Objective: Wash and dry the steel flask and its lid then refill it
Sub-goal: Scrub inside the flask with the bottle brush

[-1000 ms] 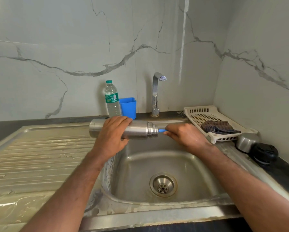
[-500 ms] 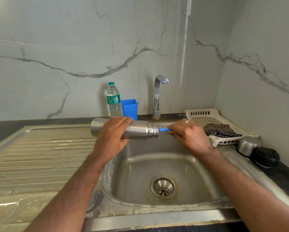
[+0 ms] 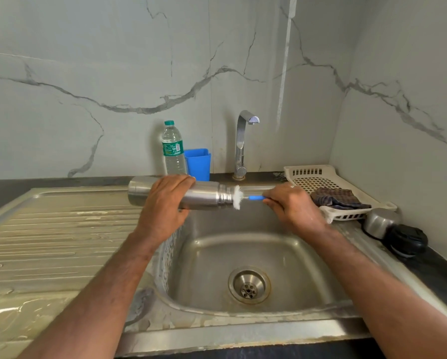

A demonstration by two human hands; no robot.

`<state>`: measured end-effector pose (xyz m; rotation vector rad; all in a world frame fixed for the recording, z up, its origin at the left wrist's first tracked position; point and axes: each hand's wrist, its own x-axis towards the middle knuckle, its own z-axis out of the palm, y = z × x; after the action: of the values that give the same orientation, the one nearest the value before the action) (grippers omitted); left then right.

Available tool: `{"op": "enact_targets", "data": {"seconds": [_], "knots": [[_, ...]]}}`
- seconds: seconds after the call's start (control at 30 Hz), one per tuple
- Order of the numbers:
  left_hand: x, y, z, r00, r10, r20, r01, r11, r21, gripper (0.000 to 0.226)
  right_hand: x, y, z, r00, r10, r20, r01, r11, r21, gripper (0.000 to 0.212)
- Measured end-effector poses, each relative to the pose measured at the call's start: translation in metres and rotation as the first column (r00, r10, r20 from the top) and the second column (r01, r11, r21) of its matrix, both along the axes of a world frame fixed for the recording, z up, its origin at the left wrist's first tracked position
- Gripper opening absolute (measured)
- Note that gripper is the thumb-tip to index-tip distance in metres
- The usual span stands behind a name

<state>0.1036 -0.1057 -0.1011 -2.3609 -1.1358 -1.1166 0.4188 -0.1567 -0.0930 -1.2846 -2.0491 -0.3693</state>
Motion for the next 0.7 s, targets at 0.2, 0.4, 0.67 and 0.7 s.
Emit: {"op": "enact_targets", "data": {"seconds": [0.2,0.4,0.67,0.7], "knots": [[-0.007,0.003,0.004,1.000,0.017,0.018,-0.017,1.000,0.021,0.079,0.008,-0.003,0.005,0.994,-0.110,-0.007,0.110,0.994,0.025,0.009],[0.008,-0.002,-0.001,0.999,-0.040,-0.028,0.041,0.999,0.026,0.076,-0.015,-0.001,-0.004,0.994,-0.079,0.071,0.076,0.996,0.044,0.004],[0.007,-0.001,-0.002,1.000,-0.021,-0.011,0.021,1.000,0.014,0.078,-0.017,-0.002,-0.003,0.996,-0.058,-0.069,0.058,0.998,0.000,0.011],[0.007,-0.001,-0.002,0.999,-0.027,-0.017,0.028,0.999,0.024,0.078,-0.014,-0.002,-0.002,0.995,-0.043,-0.092,0.039,0.998,-0.043,0.008]]}}
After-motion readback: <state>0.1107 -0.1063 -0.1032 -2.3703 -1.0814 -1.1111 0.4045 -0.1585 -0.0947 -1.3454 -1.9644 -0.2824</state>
